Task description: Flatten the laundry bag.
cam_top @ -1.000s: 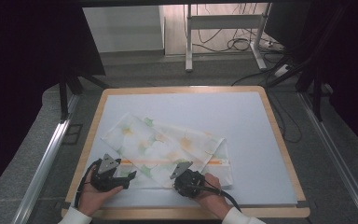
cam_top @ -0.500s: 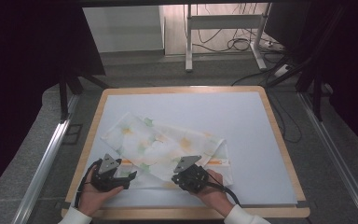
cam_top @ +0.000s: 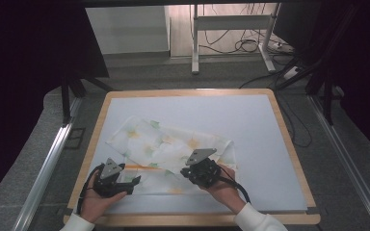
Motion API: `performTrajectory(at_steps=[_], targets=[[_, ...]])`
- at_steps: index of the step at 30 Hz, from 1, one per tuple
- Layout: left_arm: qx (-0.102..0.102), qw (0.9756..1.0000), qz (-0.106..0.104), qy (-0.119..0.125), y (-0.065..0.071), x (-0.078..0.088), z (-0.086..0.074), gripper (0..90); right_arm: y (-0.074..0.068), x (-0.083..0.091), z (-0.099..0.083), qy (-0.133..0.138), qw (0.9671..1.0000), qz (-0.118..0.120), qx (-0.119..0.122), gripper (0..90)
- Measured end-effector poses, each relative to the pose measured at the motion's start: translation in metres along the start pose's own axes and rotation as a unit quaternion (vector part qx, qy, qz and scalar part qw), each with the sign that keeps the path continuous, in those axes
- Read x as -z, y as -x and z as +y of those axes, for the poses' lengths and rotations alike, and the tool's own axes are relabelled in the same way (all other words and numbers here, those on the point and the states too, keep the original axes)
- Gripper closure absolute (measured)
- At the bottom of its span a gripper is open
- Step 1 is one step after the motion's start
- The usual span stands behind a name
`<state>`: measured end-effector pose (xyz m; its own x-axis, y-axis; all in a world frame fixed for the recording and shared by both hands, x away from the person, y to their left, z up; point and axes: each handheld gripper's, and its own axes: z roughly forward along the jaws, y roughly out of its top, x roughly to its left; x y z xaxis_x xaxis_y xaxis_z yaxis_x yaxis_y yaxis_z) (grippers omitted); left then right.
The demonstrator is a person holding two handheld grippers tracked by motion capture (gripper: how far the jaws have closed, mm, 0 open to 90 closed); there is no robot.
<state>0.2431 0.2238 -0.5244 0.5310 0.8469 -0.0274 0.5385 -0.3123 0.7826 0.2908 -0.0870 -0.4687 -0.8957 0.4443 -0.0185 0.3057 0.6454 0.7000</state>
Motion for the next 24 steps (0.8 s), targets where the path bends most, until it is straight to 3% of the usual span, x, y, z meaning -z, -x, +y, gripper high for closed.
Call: performTrajectory(at_steps=[14, 24], targets=[[-0.009, 0.9999, -0.005, -0.010, 0.002, -0.003, 0.000, 22.7, 0.033, 0.016, 0.004, 0.024, 0.9989, -0.024, -0.032, 87.5], [-0.011, 0.9999, -0.007, -0.010, 0.001, -0.002, 0.000, 22.8, 0.048, 0.020, 0.005, 0.025, 0.9982, -0.026, -0.047, 87.7]])
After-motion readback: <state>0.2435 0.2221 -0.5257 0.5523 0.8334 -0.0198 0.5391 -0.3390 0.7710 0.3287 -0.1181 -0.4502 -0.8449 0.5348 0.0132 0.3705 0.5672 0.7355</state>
